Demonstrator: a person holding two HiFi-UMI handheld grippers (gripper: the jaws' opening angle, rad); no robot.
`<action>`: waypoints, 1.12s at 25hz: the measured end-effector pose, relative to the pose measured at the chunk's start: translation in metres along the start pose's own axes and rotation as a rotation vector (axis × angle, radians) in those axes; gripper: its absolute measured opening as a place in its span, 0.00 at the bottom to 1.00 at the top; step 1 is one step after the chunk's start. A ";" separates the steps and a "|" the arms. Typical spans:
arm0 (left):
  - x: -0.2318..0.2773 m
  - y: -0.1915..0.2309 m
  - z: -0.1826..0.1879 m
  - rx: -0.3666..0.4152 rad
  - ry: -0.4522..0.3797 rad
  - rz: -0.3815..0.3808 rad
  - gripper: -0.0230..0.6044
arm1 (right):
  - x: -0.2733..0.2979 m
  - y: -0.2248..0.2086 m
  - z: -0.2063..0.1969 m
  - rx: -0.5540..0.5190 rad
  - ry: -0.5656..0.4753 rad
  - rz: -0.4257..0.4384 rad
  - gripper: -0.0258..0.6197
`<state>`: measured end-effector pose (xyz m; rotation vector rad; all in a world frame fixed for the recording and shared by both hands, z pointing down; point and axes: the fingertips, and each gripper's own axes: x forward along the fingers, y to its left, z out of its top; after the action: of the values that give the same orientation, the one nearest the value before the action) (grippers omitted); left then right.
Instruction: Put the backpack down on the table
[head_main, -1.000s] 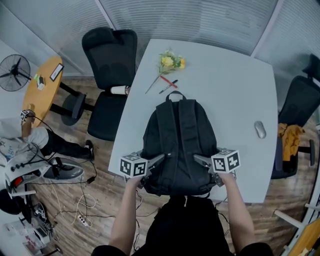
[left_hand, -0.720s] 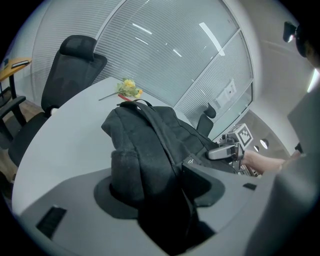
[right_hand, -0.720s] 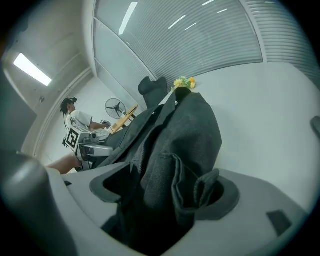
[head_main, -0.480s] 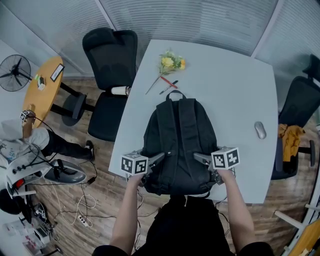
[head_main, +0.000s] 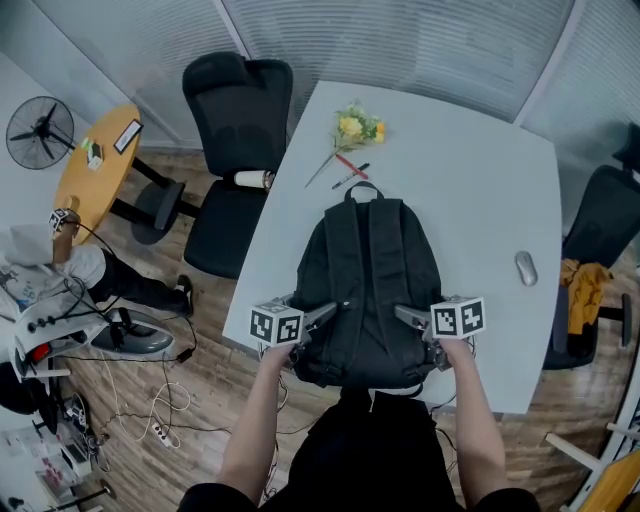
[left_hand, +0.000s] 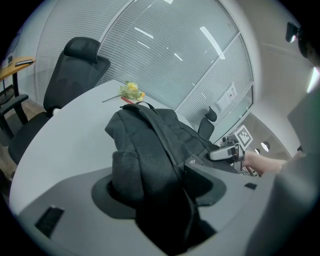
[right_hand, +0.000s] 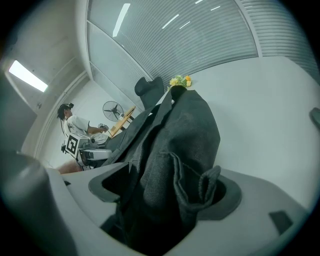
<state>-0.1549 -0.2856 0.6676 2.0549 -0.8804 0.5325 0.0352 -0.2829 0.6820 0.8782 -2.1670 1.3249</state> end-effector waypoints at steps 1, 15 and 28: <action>-0.002 0.000 0.000 0.001 -0.005 -0.002 0.47 | 0.000 0.001 0.000 0.001 -0.004 -0.001 0.69; -0.026 0.006 -0.003 -0.041 -0.061 0.006 0.47 | -0.027 -0.001 -0.004 -0.019 -0.054 -0.091 0.70; -0.067 0.004 -0.015 0.004 -0.095 0.050 0.46 | -0.068 0.011 -0.011 -0.063 -0.155 -0.219 0.66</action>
<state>-0.2037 -0.2485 0.6361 2.0802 -0.9889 0.4667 0.0750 -0.2499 0.6355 1.1897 -2.1410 1.1082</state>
